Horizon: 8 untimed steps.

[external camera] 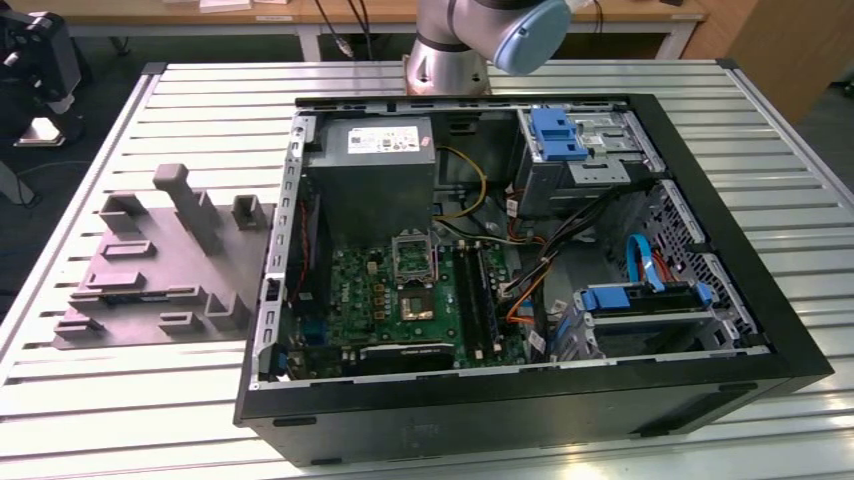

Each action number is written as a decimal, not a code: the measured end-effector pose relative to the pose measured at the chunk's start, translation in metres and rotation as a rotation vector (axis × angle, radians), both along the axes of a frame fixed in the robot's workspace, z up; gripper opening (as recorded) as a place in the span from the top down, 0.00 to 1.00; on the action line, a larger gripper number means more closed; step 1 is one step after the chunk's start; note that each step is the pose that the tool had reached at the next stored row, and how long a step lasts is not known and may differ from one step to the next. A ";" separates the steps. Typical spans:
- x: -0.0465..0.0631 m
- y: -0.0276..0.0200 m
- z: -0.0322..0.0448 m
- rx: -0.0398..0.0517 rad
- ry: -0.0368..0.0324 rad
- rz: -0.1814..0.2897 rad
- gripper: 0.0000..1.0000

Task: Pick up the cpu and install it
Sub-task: 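Pick up the cpu and move it towards the insertion slot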

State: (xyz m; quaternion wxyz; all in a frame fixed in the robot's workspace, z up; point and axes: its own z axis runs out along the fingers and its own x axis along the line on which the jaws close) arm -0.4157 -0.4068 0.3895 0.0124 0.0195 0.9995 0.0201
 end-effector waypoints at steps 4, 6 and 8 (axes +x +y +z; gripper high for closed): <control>0.000 0.0000 0.0012 0.0000 0.0001 0.000 0.53; 0.000 0.0000 0.0018 0.0000 0.0001 0.000 0.53; 0.000 0.0000 0.0022 -0.0001 0.0001 0.000 0.53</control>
